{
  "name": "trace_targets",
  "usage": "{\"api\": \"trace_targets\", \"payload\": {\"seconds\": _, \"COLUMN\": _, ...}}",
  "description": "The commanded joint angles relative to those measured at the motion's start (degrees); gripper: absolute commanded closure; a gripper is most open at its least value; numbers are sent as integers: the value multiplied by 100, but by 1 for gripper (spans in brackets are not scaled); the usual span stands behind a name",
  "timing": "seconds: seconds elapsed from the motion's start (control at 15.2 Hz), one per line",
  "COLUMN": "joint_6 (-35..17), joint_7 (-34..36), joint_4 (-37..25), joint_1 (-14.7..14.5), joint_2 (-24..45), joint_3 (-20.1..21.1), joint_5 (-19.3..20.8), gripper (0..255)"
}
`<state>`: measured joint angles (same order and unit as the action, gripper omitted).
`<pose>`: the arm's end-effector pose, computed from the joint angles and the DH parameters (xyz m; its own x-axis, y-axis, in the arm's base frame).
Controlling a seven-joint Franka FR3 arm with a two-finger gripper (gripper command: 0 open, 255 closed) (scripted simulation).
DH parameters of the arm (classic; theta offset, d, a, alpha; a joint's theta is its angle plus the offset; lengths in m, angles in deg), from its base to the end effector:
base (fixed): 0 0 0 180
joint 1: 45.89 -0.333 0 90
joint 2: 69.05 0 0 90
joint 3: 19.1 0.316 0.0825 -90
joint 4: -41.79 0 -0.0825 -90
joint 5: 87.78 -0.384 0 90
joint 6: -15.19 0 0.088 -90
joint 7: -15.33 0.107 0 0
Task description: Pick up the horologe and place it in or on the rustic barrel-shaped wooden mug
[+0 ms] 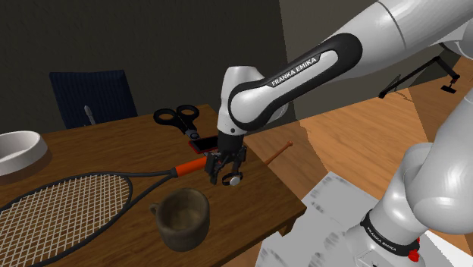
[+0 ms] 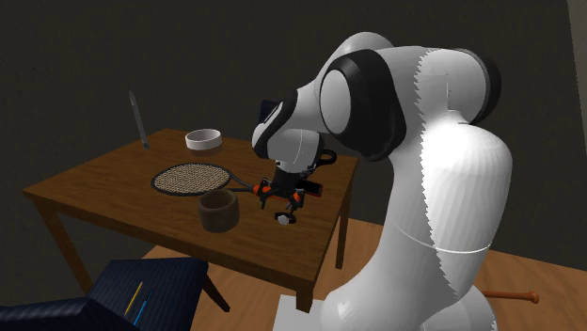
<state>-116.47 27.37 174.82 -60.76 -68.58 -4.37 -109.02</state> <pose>0.4361 0.2567 0.3353 0.9905 0.0685 -0.1189 0.0375 -0.9687 -0.2454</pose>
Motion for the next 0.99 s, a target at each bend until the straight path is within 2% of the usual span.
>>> {"api": "trace_targets", "payload": {"seconds": 0.0, "joint_6": -2, "joint_7": 0, "joint_4": 0, "joint_1": 0, "joint_2": 1, "joint_3": 0, "joint_5": 0, "gripper": 0}}
{"api": "trace_targets", "payload": {"seconds": 0.07, "joint_6": -1, "joint_7": 0, "joint_4": 0, "joint_1": 0, "joint_2": 0, "joint_3": 0, "joint_5": 0, "gripper": 0}}
{"api": "trace_targets", "payload": {"seconds": 0.13, "joint_6": -1, "joint_7": 0, "joint_4": 0, "joint_1": 0, "joint_2": 0, "joint_3": 0, "joint_5": 0, "gripper": 255}}
{"api": "trace_targets", "payload": {"seconds": 0.73, "joint_6": -2, "joint_7": 0, "joint_4": 0, "joint_1": 0, "joint_2": 1, "joint_3": 1, "joint_5": 0, "gripper": 255}}
{"api": "trace_targets", "payload": {"seconds": 0.92, "joint_6": 226, "joint_7": 56, "joint_4": -81, "joint_1": 11, "joint_2": -151, "joint_3": -10, "joint_5": 23, "gripper": 255}}
